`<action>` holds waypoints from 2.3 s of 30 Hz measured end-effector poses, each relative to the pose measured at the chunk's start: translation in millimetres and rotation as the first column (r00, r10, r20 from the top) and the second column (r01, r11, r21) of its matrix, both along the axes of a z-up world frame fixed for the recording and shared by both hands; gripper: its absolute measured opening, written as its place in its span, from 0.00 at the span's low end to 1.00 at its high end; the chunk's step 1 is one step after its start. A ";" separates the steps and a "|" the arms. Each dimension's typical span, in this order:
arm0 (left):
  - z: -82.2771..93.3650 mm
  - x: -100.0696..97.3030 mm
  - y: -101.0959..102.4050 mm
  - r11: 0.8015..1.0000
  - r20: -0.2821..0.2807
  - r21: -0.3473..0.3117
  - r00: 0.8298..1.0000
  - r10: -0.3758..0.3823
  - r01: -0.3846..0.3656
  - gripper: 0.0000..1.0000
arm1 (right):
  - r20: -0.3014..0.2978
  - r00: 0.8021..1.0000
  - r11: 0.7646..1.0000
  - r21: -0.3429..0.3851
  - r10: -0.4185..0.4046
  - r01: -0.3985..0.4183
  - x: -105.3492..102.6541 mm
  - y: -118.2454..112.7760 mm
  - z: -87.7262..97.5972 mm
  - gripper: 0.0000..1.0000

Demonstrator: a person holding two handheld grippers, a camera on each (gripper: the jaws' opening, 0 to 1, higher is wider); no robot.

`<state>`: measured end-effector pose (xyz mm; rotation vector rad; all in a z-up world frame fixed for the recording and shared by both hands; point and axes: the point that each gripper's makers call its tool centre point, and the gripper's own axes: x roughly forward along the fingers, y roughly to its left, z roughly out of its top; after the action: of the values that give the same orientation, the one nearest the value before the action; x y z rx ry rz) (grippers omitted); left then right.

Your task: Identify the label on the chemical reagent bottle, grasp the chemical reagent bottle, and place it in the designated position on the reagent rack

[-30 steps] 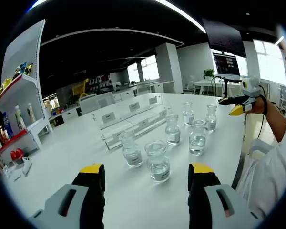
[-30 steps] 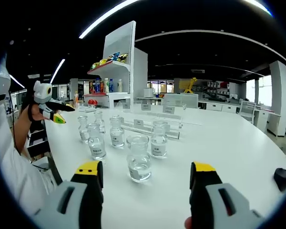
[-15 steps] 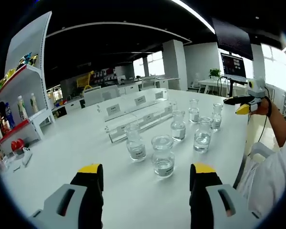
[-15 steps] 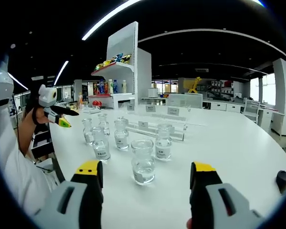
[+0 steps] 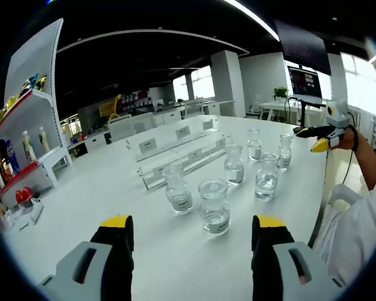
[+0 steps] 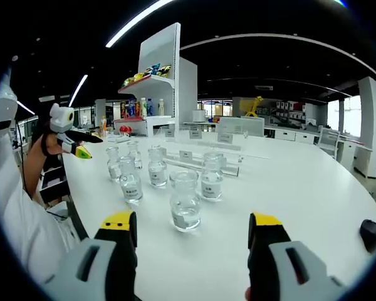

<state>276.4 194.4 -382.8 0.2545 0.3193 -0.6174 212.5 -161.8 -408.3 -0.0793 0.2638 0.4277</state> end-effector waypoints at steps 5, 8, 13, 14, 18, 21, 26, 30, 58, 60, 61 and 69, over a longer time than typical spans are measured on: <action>-2.0 2.5 3.9 1.000 -0.005 -0.010 1.000 0.021 -0.021 0.80 | 0.035 0.999 0.999 -0.007 -0.038 0.038 3.6 -8.7 6.4 0.69; -4.5 0.4 2.4 1.000 -0.010 -0.002 1.000 0.011 -0.011 0.79 | 0.067 0.995 0.997 0.050 -0.070 0.067 6.6 -13.9 14.9 0.68; -8.8 -3.2 -0.2 1.000 -0.018 0.015 1.000 -0.011 0.011 0.76 | 0.115 0.987 0.988 0.120 -0.109 0.095 9.5 -20.1 30.2 0.64; -9.3 -3.3 -0.1 1.000 -0.019 0.017 1.000 -0.011 0.011 0.76 | 0.120 0.987 0.988 0.120 -0.110 0.096 9.4 -20.1 32.0 0.64; -10.5 -3.7 0.8 1.000 -0.022 0.016 1.000 -0.009 0.009 0.76 | 0.124 0.987 0.989 0.122 -0.104 0.089 9.5 -19.5 35.0 0.64; -11.3 -4.6 0.3 1.000 -0.023 0.014 1.000 -0.012 0.012 0.76 | 0.120 0.988 0.989 0.120 -0.100 0.086 9.5 -19.1 34.4 0.64; -14.1 -6.1 -1.2 0.999 -0.030 0.026 0.999 -0.022 0.023 0.76 | 0.106 0.991 0.992 0.103 -0.081 0.070 9.6 -17.4 31.5 0.67; -13.7 -6.4 -1.6 0.999 -0.029 0.026 0.999 -0.024 0.025 0.76 | 0.112 0.990 0.992 0.106 -0.083 0.071 12.2 -18.6 33.8 0.68; -7.3 -15.2 -15.5 0.996 -0.040 -0.014 0.995 -0.087 0.086 0.75 | 0.105 0.993 0.996 0.072 0.046 -0.054 24.6 17.3 21.8 0.71; -8.6 -15.2 -14.6 0.996 -0.043 -0.011 0.995 -0.086 0.085 0.74 | 0.102 0.994 0.996 0.071 0.049 -0.056 25.9 19.1 20.7 0.71; -9.0 -15.1 -14.3 0.996 -0.043 -0.010 0.995 -0.085 0.085 0.74 | 0.101 0.994 0.996 0.073 0.049 -0.056 26.7 19.8 20.2 0.71; -10.0 -15.2 -13.9 0.996 -0.045 -0.007 0.995 -0.089 0.088 0.74 | 0.087 0.994 0.995 0.075 0.066 -0.073 33.8 32.0 10.8 0.71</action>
<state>261.2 180.5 -392.8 0.2513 0.3514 -0.7120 246.3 -129.7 -397.6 -0.0299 0.1611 0.5021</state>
